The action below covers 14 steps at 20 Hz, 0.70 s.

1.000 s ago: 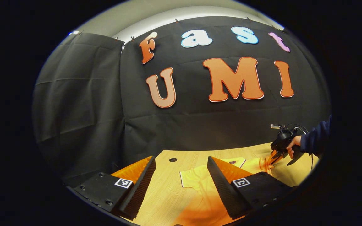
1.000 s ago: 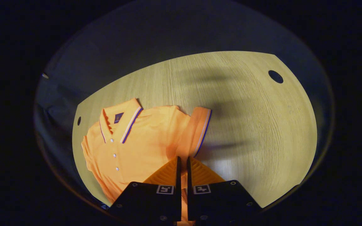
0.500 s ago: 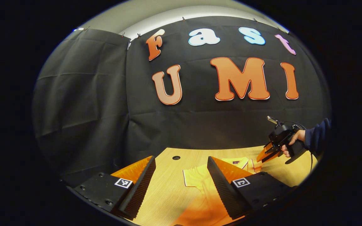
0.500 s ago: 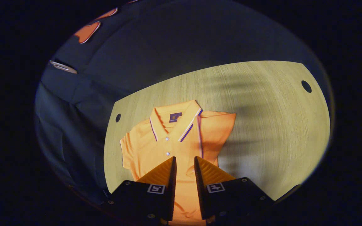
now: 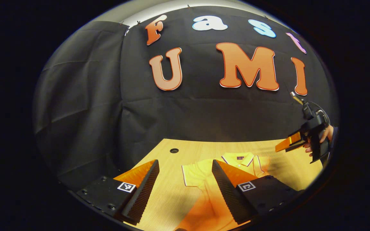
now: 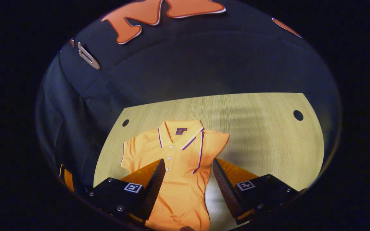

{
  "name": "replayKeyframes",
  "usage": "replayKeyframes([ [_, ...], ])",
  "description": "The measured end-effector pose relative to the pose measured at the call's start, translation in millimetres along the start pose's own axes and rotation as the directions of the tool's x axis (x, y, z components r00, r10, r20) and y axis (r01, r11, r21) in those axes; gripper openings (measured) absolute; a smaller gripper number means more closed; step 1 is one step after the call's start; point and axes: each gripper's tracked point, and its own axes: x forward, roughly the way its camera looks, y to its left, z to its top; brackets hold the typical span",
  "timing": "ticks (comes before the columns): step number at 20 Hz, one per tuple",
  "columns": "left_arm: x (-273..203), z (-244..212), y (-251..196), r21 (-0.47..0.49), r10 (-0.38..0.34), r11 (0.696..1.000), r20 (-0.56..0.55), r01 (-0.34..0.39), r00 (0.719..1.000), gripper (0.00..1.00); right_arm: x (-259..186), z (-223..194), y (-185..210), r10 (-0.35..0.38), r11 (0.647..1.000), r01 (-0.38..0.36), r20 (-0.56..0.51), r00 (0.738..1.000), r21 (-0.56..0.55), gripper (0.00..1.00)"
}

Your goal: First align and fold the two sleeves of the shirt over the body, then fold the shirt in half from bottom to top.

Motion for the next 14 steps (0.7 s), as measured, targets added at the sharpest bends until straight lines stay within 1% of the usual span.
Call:
replayKeyframes([
  [2, 29.7, -15.7, 1.8, -0.013, -0.062, 0.998, -0.067, 0.061, 0.996, 0.99, -24.2, 4.4, -2.5, -0.053, 0.999, 0.053, 0.086, 0.995, -0.003, 0.93],
  [4, 64.2, -37.7, 3.6, -0.032, -0.113, 0.994, -0.154, 0.109, 0.982, 0.99, -54.1, 9.1, -1.5, -0.097, 0.995, 0.099, 0.174, 0.980, 0.000, 0.95],
  [6, 92.2, -58.2, 3.1, -0.074, -0.174, 0.984, -0.253, 0.160, 0.952, 1.00, -88.2, 11.4, -2.7, -0.155, 0.987, 0.157, 0.255, 0.954, 0.012, 0.96],
  [7, 108.6, -68.5, 1.5, -0.092, -0.195, 0.980, -0.309, 0.175, 0.931, 1.00, -103.9, 10.9, -4.4, -0.186, 0.982, 0.186, 0.290, 0.939, 0.029, 0.97],
  [8, 121.3, -81.6, 2.0, -0.089, -0.203, 0.979, -0.365, 0.183, 0.909, 0.99, -116.8, 10.1, -5.0, -0.220, 0.975, 0.215, 0.318, 0.922, 0.051, 0.97],
  [9, 137.9, -94.9, 6.3, -0.083, -0.194, 0.981, -0.428, 0.175, 0.883, 0.99, -130.9, 6.9, -3.3, -0.244, 0.970, 0.235, 0.339, 0.909, 0.068, 0.97],
  [10, 149.3, -112.8, 3.1, -0.085, -0.204, 0.979, -0.481, 0.187, 0.853, 0.99, -144.6, 1.5, -4.4, -0.274, 0.962, 0.261, 0.360, 0.892, 0.085, 0.97],
  [11, 160.7, -125.7, -2.1, -0.098, -0.212, 0.977, -0.535, 0.189, 0.818, 0.99, -154.6, -2.1, -3.8, -0.294, 0.955, 0.281, 0.375, 0.879, 0.092, 0.97],
  [12, 168.1, -138.5, -7.1, -0.116, -0.229, 0.973, -0.594, 0.200, 0.771, 0.99, -165.4, -7.5, -2.6, -0.319, 0.947, 0.305, 0.385, 0.866, 0.099, 0.96],
  [13, 176.8, -150.8, -9.5, -0.132, -0.233, 0.972, -0.649, 0.194, 0.724, 0.98, -175.4, -12.8, -1.8, -0.338, 0.940, 0.324, 0.391, 0.856, 0.102, 0.97],
  [14, 184.7, -162.1, -13.5, -0.155, -0.249, 0.968, -0.677, 0.196, 0.692, 0.98, -186.7, -17.8, 0.2, -0.359, 0.932, 0.346, 0.406, 0.841, 0.108, 0.97],
])
